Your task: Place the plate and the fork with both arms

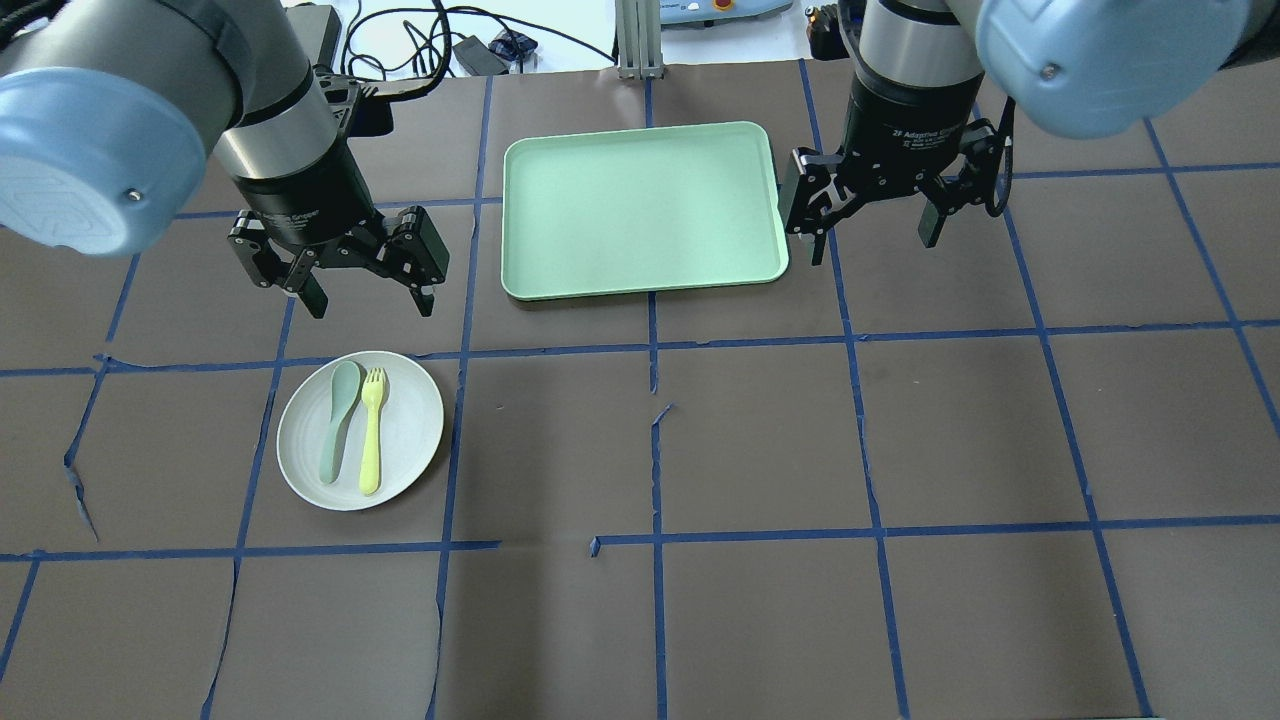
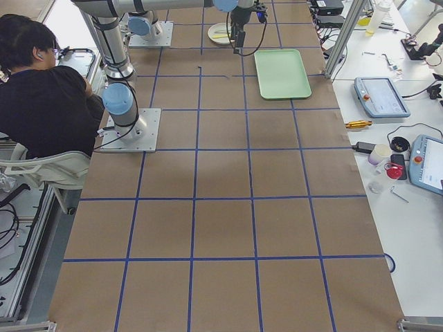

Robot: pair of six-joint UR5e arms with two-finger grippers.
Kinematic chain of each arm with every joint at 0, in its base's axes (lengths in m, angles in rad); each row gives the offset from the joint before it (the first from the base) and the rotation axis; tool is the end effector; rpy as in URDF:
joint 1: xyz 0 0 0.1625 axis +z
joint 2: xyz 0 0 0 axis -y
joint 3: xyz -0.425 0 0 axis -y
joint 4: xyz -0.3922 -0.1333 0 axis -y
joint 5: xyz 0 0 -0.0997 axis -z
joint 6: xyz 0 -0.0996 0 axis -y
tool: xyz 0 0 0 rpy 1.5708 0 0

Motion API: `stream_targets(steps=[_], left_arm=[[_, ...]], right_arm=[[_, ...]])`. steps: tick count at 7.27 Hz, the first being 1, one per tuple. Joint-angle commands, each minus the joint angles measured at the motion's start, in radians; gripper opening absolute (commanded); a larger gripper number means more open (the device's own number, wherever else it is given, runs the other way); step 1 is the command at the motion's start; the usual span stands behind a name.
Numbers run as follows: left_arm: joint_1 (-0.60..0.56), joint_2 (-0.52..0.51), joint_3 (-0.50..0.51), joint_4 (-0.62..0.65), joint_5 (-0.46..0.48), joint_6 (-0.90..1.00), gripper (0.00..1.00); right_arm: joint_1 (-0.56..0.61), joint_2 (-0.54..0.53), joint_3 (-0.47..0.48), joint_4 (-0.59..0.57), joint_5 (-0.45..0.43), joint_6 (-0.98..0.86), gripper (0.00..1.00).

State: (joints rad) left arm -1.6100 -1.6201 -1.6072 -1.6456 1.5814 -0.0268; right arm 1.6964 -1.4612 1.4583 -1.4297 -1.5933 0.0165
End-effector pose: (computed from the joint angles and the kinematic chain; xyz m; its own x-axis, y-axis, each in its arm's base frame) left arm -0.1515 -0.4886 0.4392 -0.9998 0.0144 -0.0147 0.0119 0.9871 0.1595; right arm 0.1956 -0.5032 0.4737 -0.9934 -0.1121 0.0246 -0.1077 0.9846 0.1374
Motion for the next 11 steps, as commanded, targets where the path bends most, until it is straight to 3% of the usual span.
stream_targets(steps=[1,4,7,9,10,11], left_arm=[[0.001,-0.004,0.0,0.004,0.0,-0.001,1.0],[0.132,-0.007,-0.078,0.11,0.006,0.045,1.0],[0.408,-0.044,-0.279,0.399,-0.004,0.328,1.0],[0.528,-0.102,-0.403,0.537,-0.035,0.515,0.87],[0.544,-0.128,-0.442,0.541,-0.064,0.524,0.86],[0.544,-0.151,-0.456,0.541,-0.069,0.522,0.77]], right_arm=[[-0.006,0.004,0.0,-0.002,-0.001,-0.001,1.0],[-0.009,0.025,0.004,-0.009,-0.001,-0.009,1.0],[-0.009,0.03,0.045,-0.047,-0.004,-0.012,1.0],[-0.009,0.03,0.051,-0.06,-0.004,-0.007,1.0],[-0.009,0.03,0.051,-0.058,-0.002,-0.01,1.0],[-0.009,0.032,0.051,-0.058,-0.005,-0.012,1.0]])
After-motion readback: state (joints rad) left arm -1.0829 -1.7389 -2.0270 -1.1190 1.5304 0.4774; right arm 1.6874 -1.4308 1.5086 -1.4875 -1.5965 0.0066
